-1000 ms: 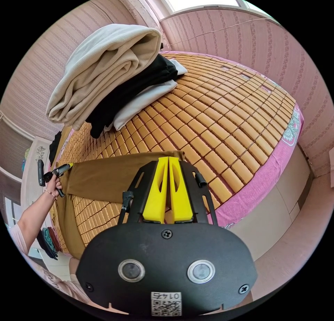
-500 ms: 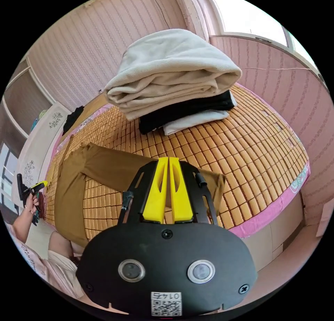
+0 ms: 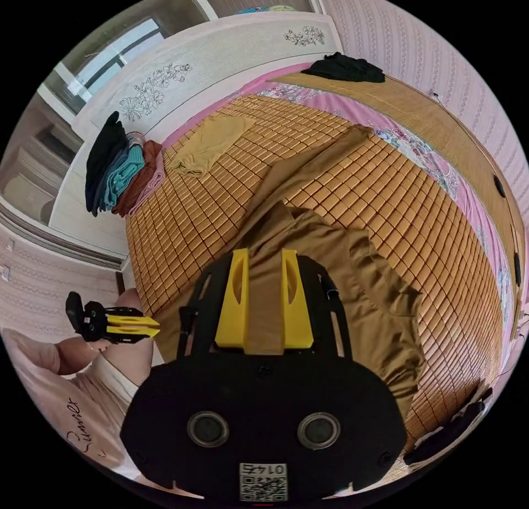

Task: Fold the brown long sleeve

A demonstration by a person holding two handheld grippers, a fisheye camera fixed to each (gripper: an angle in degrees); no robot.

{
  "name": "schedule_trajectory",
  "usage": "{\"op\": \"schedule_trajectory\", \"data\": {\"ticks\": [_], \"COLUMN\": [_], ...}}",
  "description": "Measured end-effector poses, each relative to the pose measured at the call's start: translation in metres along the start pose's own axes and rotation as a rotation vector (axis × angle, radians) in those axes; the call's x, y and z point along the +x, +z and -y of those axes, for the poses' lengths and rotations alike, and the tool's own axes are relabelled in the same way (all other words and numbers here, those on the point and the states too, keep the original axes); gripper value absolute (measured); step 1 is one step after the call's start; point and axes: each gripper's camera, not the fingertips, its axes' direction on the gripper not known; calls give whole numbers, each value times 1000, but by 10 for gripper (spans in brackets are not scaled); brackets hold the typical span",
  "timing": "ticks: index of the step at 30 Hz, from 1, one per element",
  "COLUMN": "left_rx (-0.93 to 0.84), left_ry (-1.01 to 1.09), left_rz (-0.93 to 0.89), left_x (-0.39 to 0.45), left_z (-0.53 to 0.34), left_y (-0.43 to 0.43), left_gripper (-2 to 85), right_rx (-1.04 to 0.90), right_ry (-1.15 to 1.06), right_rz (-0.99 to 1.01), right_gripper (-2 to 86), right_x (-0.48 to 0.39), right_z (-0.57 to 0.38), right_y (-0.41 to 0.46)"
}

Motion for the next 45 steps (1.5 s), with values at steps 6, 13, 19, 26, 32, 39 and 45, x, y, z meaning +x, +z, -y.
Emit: {"op": "schedule_trajectory", "data": {"ticks": [6,13,19,26,32,39,45], "left_rx": [-27,9,105,230,271,190,33], "left_ry": [-13,11,-14,-98,-162,-178,-134], "left_rz": [-21,-44,-137,-144,36,16,63], "left_x": [-29,-55,-83,-137,-215,-288,-300], "left_z": [-17,-45,-71,-119,-116,-13,-5], "left_y": [19,12,-13,-72,-104,-71,-43], "left_gripper": [38,32,45,42,20,57,2], "right_rx": [-82,46,-10,-121,-219,-228,-186], "right_ry": [165,187,-706,-508,-332,-226,-229], "right_rz": [-152,-51,219,62,40,-168,-186], "right_gripper": [107,22,25,55,70,137,27], "right_x": [10,9,-161,-127,-114,-148,-162], "right_z": [100,125,54,6,9,22,15], "right_y": [23,-34,-117,-139,-137,-127,-150]}}
